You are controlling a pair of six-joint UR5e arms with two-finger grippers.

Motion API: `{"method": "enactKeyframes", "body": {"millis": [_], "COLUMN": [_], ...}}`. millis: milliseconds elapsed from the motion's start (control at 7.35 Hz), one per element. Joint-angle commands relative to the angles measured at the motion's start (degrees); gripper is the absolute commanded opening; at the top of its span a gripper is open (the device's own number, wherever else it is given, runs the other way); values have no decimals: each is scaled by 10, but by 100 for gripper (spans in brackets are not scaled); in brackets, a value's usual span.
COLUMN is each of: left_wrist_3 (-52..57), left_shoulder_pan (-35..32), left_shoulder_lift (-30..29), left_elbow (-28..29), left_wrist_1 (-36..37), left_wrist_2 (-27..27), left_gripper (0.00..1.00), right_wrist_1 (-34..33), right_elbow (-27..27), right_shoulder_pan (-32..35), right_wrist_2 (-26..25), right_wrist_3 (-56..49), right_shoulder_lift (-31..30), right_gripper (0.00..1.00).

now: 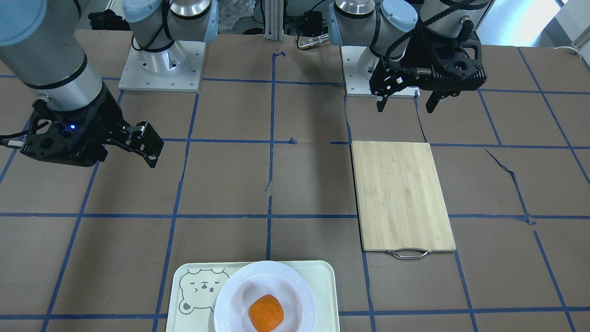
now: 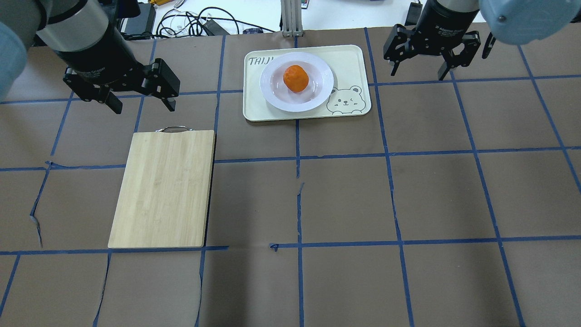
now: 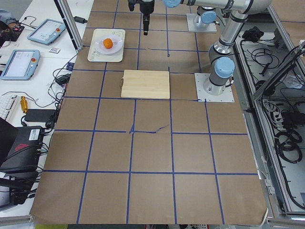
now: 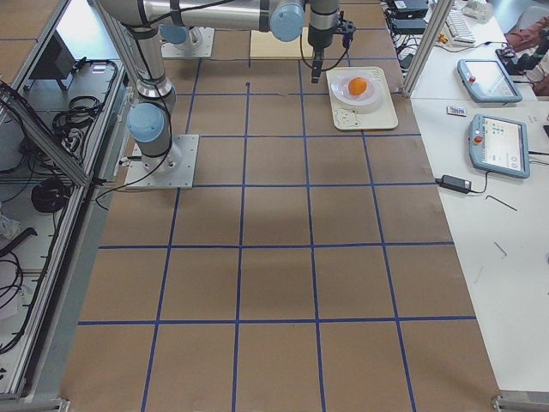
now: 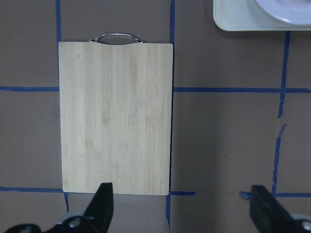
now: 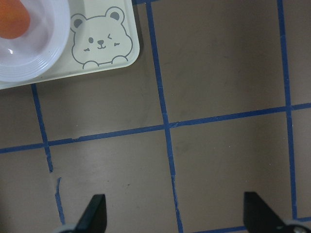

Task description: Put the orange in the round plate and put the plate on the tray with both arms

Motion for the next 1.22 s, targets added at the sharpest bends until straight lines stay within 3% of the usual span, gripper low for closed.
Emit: {"method": "enactKeyframes", "body": {"millis": [0,680,1088], "left_wrist_3": [0,0,0], "left_shoulder_pan": [0,1,1], "left_shoulder_lift": [0,0,0], "left_elbow": [0,0,0], "left_wrist_1": [0,0,0], "left_wrist_2": [0,0,1], "left_gripper": [100,100,100], "right_wrist_1": [5,94,93], "right_elbow": [12,-5,-8], "right_shoulder_pan": [0,3,3], "right_wrist_2": [-8,-3,-7], "right_wrist_3": [-2,-36,-35], "right_shoulder_lift": [-18,-40,-46], "right_gripper": [100,100,100]}}
